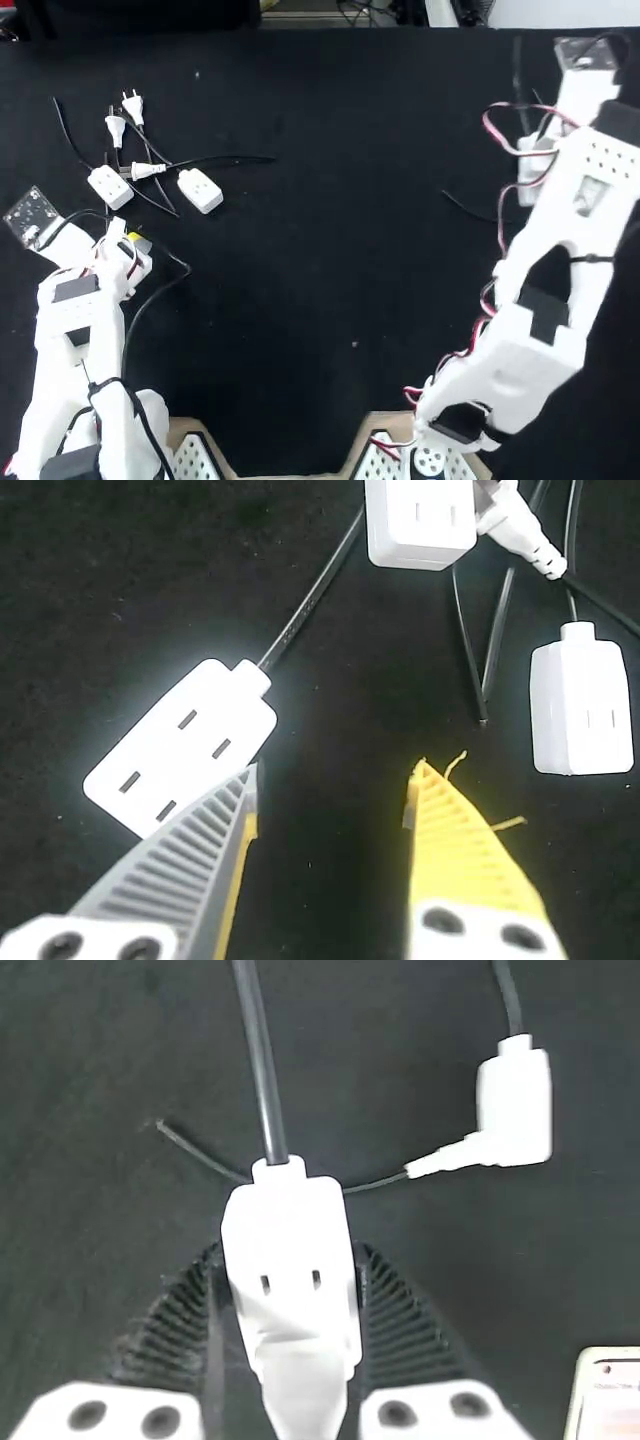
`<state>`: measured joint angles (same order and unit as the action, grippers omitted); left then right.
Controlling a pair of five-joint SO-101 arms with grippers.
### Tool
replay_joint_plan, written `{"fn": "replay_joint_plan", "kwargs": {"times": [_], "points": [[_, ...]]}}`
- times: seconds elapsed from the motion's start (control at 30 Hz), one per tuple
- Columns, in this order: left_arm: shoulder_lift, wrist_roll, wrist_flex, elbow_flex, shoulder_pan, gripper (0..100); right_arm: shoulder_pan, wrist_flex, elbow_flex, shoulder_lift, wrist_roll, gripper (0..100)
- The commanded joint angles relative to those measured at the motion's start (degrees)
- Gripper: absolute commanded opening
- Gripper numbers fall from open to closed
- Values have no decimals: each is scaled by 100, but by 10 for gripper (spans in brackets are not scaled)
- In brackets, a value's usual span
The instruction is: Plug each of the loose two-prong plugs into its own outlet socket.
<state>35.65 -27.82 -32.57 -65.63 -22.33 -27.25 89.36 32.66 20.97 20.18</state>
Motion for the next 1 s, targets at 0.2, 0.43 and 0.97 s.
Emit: {"fn": "replay_joint_plan", "kwargs": {"times": [0.2, 0.43, 0.97], "points": [[123, -18, 97, 145, 303, 241, -167, 615, 1974, 1332, -88, 11], [114, 484, 97, 145, 620, 241, 202, 659, 2747, 2378, -105, 11], [158, 835, 677, -286, 1015, 241, 492, 615, 3319, 3222, -985, 11]]}}
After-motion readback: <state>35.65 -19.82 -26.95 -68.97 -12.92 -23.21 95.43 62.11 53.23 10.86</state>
